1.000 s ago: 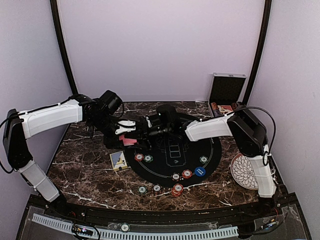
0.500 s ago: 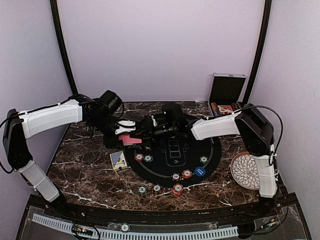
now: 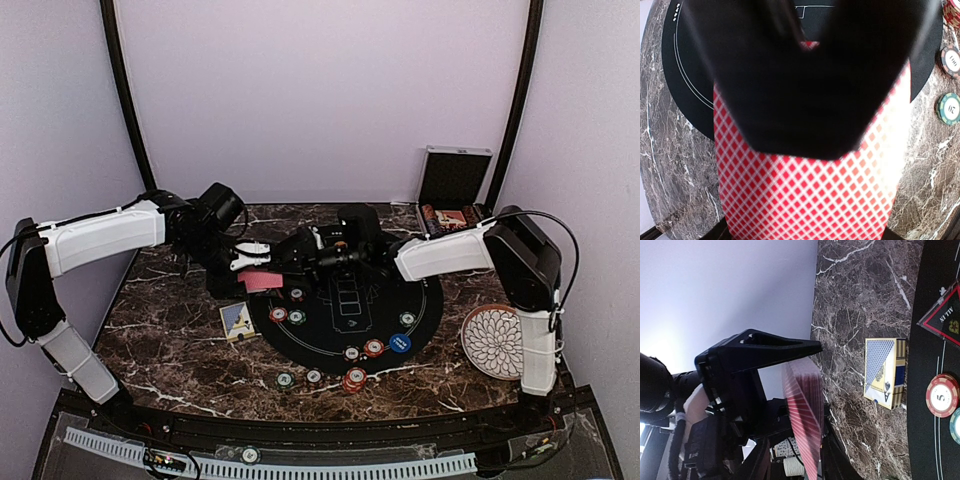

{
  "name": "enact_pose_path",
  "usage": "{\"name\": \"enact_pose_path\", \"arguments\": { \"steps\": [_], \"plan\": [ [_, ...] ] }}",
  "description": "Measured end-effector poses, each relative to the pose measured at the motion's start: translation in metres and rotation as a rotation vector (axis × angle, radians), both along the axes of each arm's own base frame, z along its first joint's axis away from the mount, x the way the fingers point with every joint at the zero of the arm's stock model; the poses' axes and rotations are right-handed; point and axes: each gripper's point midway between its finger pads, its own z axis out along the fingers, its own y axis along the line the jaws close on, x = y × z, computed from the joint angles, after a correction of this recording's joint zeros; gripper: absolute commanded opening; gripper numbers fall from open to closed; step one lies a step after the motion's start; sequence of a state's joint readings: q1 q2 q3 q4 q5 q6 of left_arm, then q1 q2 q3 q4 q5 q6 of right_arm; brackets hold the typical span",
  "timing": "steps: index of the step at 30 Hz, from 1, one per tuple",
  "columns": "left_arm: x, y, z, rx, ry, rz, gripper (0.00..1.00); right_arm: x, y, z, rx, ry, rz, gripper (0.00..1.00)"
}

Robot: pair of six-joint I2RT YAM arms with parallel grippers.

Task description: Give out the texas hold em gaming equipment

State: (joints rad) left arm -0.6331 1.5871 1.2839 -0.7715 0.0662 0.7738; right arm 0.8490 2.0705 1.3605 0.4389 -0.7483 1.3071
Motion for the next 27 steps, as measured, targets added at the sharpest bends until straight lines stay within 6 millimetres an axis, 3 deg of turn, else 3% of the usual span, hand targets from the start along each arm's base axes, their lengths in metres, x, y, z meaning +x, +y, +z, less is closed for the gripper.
{"name": "enact_pose_path", "arguments": {
  "steps": [13,19,27],
  "plan": [
    [0.000,0.001,-0.001,0.002,0.002,0.001,0.21,0.000,-0.001,0.010,0.039,0.006,0.005,0.16],
    [0.000,0.001,-0.001,0.004,0.001,0.003,0.19,-0.001,0.000,0.015,0.062,0.019,0.012,0.00],
    [0.000,0.002,-0.001,0.008,0.002,0.006,0.19,0.000,-0.007,0.010,0.064,0.032,0.017,0.00]
  ]
}}
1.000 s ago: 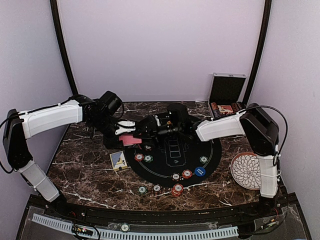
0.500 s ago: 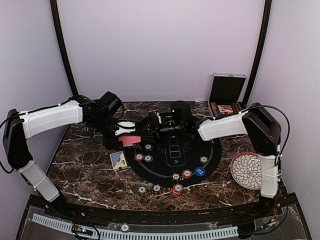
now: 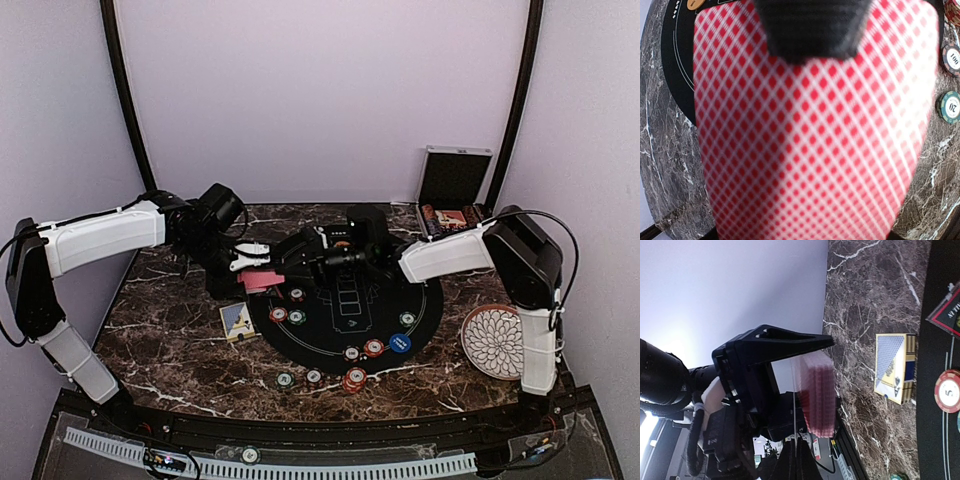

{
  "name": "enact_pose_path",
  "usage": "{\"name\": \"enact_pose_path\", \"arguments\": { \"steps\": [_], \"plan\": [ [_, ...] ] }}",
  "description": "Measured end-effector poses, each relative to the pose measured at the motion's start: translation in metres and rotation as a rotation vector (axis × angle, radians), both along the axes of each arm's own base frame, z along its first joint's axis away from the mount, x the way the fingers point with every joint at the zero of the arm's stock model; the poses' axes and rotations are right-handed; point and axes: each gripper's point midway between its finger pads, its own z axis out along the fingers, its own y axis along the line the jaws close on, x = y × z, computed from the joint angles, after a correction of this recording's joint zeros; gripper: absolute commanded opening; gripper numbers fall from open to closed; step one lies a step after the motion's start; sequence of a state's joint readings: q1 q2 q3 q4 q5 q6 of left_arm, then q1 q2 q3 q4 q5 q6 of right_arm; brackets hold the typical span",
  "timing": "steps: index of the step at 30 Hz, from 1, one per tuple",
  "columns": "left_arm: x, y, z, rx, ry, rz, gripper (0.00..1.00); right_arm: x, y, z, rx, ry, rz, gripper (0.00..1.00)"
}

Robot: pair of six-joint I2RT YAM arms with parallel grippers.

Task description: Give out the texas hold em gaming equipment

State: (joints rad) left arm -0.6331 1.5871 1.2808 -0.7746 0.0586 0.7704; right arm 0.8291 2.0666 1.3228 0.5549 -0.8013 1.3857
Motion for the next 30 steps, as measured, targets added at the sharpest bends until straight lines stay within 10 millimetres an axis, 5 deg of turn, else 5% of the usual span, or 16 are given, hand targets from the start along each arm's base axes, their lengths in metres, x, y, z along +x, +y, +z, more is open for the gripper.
{"name": "enact_pose_path", "arguments": {
  "steps": [16,23,30],
  "plan": [
    [-0.007,0.018,0.002,0.028,0.010,0.031,0.17,0.072,-0.078,-0.052,-0.172,-0.007,-0.132,0.00],
    [-0.011,0.021,0.004,0.025,0.020,0.042,0.16,0.113,-0.052,-0.034,-0.158,-0.106,-0.138,0.00],
    [-0.015,0.020,0.005,0.016,0.034,0.040,0.16,0.132,-0.027,-0.068,-0.200,-0.078,-0.141,0.00]
  ]
}}
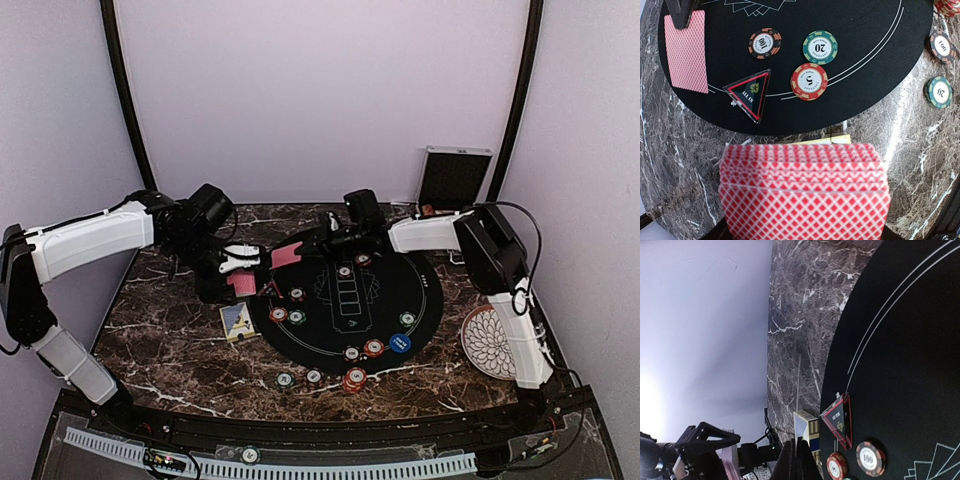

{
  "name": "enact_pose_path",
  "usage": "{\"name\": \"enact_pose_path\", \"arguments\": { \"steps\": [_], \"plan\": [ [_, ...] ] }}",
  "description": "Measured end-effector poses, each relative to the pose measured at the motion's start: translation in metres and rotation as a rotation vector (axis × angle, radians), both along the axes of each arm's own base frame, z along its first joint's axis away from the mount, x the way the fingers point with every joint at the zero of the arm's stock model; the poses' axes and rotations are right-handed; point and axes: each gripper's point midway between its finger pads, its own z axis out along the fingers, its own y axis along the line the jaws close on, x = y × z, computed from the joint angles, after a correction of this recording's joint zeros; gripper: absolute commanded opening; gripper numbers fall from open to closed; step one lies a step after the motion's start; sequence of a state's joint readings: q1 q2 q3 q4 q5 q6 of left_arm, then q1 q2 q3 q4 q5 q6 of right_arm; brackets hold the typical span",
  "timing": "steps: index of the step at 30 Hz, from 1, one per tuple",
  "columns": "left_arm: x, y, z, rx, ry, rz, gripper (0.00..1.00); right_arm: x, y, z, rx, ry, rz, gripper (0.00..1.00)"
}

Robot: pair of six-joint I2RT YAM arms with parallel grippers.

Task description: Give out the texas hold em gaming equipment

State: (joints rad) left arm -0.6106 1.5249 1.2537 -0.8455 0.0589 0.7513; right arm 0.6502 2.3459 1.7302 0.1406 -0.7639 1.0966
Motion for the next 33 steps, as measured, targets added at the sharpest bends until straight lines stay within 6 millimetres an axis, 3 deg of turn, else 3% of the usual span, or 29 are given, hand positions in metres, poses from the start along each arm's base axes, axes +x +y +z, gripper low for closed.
{"name": "enact_pose_path", "arguments": {
  "steps": [4,11,19,22,28,33],
  "plan": [
    [-0.001,-0.001,0.000,-0.006,0.005,-0.003,0.15,0.008,0.016,-0.024,-0.062,0.013,-0.016,0.00],
    [-0.002,-0.002,0.000,-0.011,0.009,-0.005,0.14,0.010,0.036,-0.031,-0.075,-0.001,-0.019,0.00],
    [-0.003,-0.003,0.000,-0.017,0.014,-0.007,0.14,0.011,0.029,-0.061,-0.180,0.008,-0.039,0.45],
    [-0.003,-0.004,0.000,-0.021,0.016,-0.009,0.14,0.012,0.024,-0.068,-0.221,-0.017,-0.046,0.56],
    [-0.003,-0.004,0.000,-0.023,0.018,-0.007,0.13,0.016,0.014,-0.053,-0.269,-0.093,-0.071,0.74],
    [-0.003,-0.004,0.000,-0.026,0.018,-0.003,0.13,0.002,0.001,-0.021,-0.262,-0.121,-0.072,0.81]
  ]
}}
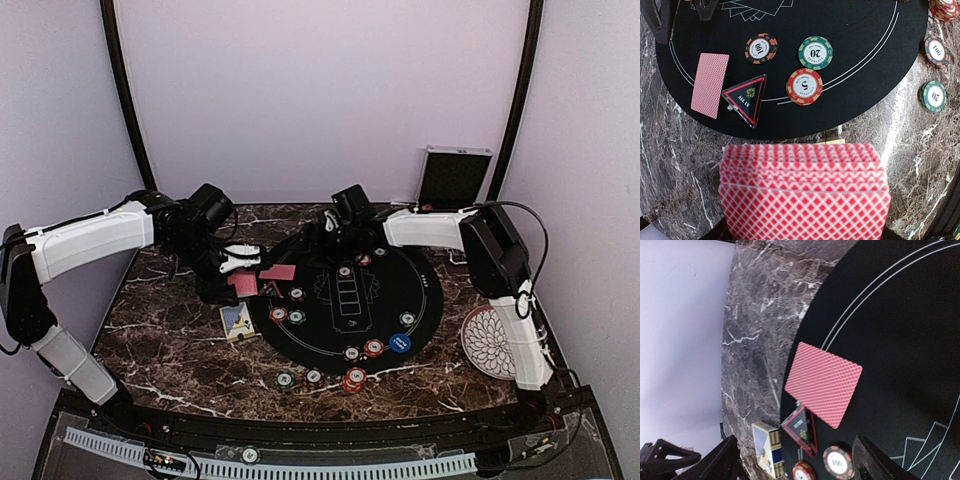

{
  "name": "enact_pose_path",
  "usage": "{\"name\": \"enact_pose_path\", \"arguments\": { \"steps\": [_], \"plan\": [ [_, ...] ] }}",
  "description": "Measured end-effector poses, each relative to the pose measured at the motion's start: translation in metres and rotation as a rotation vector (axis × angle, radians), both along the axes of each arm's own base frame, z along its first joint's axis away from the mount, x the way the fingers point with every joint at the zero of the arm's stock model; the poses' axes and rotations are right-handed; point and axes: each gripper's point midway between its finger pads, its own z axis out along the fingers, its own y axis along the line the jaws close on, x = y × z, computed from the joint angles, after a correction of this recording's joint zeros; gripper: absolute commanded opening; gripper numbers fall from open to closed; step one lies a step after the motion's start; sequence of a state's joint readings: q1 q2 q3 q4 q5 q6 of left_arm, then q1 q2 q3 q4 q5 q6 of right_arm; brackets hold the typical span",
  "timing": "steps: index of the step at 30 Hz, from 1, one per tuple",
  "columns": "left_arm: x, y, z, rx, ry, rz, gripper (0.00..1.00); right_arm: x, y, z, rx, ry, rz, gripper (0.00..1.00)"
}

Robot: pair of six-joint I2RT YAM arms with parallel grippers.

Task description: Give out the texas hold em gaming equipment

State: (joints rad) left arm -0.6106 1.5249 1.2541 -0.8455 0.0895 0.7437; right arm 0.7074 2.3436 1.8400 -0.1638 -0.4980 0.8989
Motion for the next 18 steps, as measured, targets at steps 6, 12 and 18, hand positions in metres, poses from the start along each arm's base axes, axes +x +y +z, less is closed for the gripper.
{"name": "enact_pose_path", "arguments": {
  "steps": [6,12,18],
  "plan": [
    [0.000,-0.001,0.001,-0.007,0.002,0.005,0.13,-0.033,-0.007,0.040,0.117,0.004,0.043,0.84],
    [0.002,-0.003,0.005,-0.018,0.000,0.013,0.13,-0.086,0.011,0.042,0.224,0.079,0.132,0.84],
    [0.008,-0.011,0.016,-0.053,-0.014,0.015,0.13,-0.126,0.033,0.045,0.284,0.140,0.206,0.84]
  ]
}}
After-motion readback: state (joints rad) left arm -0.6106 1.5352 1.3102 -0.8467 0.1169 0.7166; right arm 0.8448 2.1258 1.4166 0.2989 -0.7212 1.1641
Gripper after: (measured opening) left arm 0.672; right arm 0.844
